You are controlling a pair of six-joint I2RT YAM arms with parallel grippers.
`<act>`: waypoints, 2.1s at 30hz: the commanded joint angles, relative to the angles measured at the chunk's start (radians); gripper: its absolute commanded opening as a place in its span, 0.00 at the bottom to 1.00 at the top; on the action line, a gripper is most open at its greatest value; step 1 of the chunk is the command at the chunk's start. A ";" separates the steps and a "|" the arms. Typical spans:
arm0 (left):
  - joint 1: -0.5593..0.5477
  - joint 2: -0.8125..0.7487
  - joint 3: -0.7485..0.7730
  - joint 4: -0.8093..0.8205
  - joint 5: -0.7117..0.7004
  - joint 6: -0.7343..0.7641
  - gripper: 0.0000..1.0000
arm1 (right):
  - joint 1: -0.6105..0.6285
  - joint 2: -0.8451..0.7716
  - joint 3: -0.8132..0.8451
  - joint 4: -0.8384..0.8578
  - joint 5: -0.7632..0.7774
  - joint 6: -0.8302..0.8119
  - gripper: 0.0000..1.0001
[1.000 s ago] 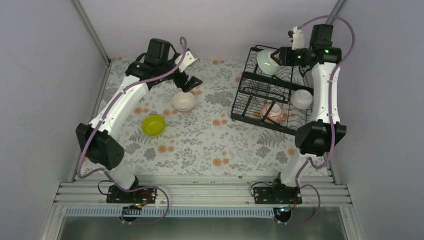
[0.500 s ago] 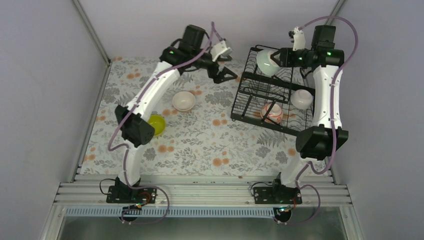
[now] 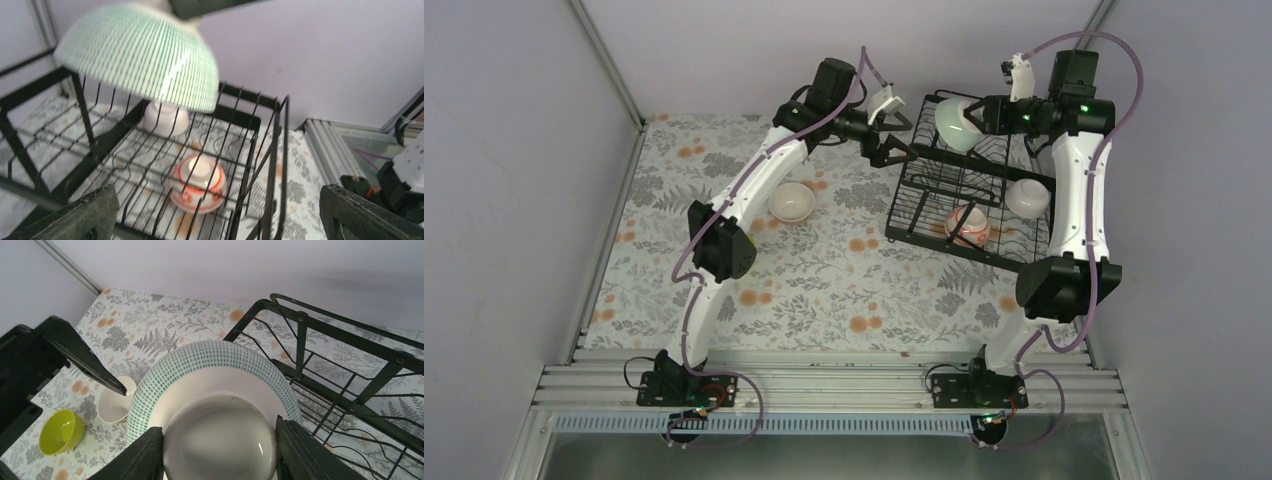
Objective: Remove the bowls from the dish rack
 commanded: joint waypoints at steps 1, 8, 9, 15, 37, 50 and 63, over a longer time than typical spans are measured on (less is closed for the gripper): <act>-0.006 0.030 0.054 0.193 0.157 -0.120 1.00 | -0.005 -0.045 0.000 0.023 -0.078 -0.008 0.36; -0.011 0.093 0.039 0.439 0.259 -0.304 1.00 | -0.005 -0.034 0.003 0.017 -0.107 -0.010 0.35; -0.011 0.105 0.041 0.471 0.265 -0.326 1.00 | -0.005 -0.034 0.002 0.016 -0.109 -0.013 0.35; -0.012 0.162 0.040 0.661 0.332 -0.479 1.00 | -0.005 -0.042 -0.010 0.010 -0.141 -0.019 0.33; -0.027 0.209 0.048 1.061 0.336 -0.781 1.00 | -0.005 -0.018 -0.001 -0.002 -0.177 -0.035 0.25; -0.058 0.268 0.051 1.250 0.310 -0.932 1.00 | -0.003 -0.019 -0.028 0.002 -0.225 -0.042 0.28; -0.052 0.290 0.060 1.231 0.219 -0.894 0.92 | 0.005 -0.034 -0.108 0.020 -0.249 -0.070 0.30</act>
